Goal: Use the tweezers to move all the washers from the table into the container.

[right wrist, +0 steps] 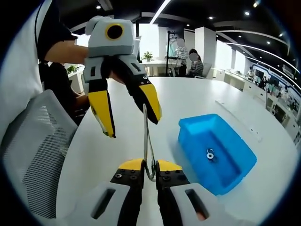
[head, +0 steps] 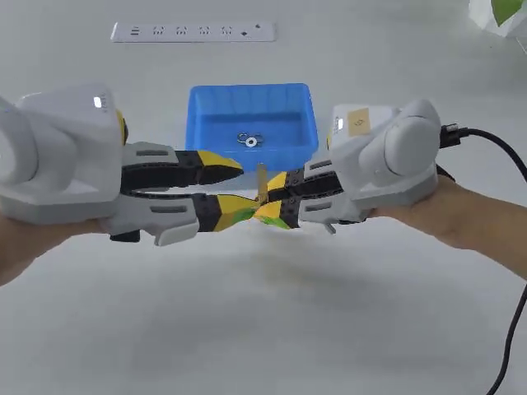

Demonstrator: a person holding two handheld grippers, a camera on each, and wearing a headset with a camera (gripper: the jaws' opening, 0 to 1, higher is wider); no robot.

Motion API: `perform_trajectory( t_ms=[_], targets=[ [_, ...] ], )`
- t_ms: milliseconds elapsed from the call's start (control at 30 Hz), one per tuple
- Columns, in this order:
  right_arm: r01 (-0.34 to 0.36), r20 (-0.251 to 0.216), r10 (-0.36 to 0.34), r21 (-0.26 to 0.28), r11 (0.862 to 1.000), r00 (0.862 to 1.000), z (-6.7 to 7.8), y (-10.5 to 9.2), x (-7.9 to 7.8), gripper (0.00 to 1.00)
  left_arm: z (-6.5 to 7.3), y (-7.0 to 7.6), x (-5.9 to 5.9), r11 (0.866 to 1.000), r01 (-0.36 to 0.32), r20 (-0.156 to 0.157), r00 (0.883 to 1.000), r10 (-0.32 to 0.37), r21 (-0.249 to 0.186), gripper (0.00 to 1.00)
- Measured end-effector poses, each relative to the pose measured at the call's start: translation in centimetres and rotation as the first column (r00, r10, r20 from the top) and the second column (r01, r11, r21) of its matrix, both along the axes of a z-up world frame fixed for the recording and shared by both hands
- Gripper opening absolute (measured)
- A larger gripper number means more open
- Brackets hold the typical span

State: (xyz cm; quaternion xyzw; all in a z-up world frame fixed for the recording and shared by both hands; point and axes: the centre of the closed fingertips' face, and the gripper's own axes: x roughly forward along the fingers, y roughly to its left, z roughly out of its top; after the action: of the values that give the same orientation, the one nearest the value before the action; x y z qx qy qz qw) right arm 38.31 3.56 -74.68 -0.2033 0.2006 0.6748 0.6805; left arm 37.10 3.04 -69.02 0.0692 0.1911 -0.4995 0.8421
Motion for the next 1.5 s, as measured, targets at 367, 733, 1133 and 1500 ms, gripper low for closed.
perform_trajectory(
  t_ms=[367, 733, 1133, 1500],
  targets=[
    [-0.023, 0.035, 0.022, 0.015, 1.000, 0.999, 3.5, 0.8, -0.5, 0.10, -0.1, 2.6, -1.6, 0.994, -0.113, 0.026, 0.993, 0.113, 0.008, 0.57],
    [-0.029, 0.087, 0.025, 0.046, 0.999, 0.996, 7.4, 1.3, 1.3, 0.10, -0.7, 4.6, -2.7, 0.986, -0.168, 0.005, 0.986, 0.168, 0.015, 0.80],
    [-0.036, 0.152, 0.028, 0.049, 0.998, 0.988, 9.3, 2.3, 6.7, 0.10, -2.2, 6.0, -3.4, 0.972, -0.232, -0.037, 0.972, 0.233, 0.027, 0.99],
    [0.039, 0.118, -0.046, 0.058, 0.998, 0.992, 6.4, 3.5, 11.4, 0.10, -2.5, 6.9, -3.2, 0.962, -0.274, -0.051, 0.960, 0.274, 0.014, 0.99]
  ],
)
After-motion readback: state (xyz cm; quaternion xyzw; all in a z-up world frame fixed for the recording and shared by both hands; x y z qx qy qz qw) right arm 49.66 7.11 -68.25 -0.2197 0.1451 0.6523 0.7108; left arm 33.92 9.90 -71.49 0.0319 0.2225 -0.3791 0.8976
